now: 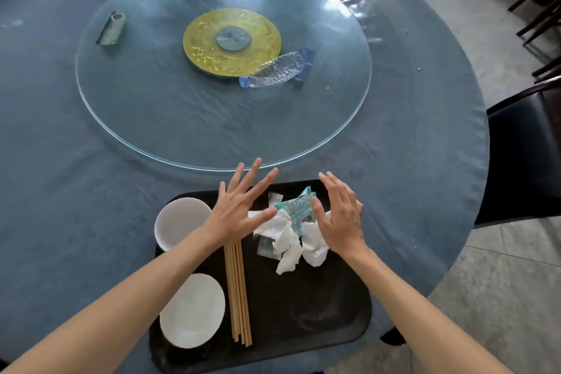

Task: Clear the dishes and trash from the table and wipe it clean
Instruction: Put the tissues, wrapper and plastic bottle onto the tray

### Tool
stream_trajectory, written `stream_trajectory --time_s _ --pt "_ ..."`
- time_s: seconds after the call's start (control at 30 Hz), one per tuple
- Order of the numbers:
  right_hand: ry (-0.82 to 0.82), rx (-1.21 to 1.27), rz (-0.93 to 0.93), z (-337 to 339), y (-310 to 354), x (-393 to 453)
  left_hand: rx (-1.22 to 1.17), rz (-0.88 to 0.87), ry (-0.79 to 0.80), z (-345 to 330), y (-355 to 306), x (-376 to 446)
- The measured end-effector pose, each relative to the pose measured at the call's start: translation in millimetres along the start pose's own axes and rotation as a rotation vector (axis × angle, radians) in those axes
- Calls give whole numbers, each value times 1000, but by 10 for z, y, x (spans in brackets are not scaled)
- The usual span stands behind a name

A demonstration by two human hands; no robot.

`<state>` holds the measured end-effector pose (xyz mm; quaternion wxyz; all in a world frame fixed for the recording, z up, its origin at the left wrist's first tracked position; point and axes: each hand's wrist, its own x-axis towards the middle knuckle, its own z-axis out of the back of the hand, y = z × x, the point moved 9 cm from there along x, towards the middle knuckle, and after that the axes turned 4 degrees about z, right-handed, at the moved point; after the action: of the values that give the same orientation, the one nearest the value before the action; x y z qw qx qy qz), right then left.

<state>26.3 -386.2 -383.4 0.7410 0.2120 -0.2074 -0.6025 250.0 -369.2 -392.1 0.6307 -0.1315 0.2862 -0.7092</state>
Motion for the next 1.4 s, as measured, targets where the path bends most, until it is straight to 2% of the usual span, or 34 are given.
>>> stream_trajectory --time_s 0.17,0.33,0.47,0.57,0.7,0.9,1.1,1.23,1.4 --pt "43 21 121 103 162 873 39 -1 -86 614 67 717" --pt "123 8 184 85 197 2017 100 85 -175 1121 305 1616" --pt "195 44 128 -98 117 3011 94 229 -213 1315 663 2327" --pt "179 224 -27 -260 -26 3640 -77 395 -240 1291 995 2718" --pt "139 371 -124 -524 -154 4144 -262 453 -288 1183 1261 2975" --pt "10 560 -191 -740 -268 4247 -467 455 -434 1069 1357 3002" --pt "-48 660 -222 -583 -293 3928 -527 449 -471 1087 1290 2737" --pt "-18 747 -268 -372 -209 3454 -570 430 -480 1190 1033 2246" --pt "-50 885 -343 -25 -106 2476 -593 366 -428 1192 599 1424"
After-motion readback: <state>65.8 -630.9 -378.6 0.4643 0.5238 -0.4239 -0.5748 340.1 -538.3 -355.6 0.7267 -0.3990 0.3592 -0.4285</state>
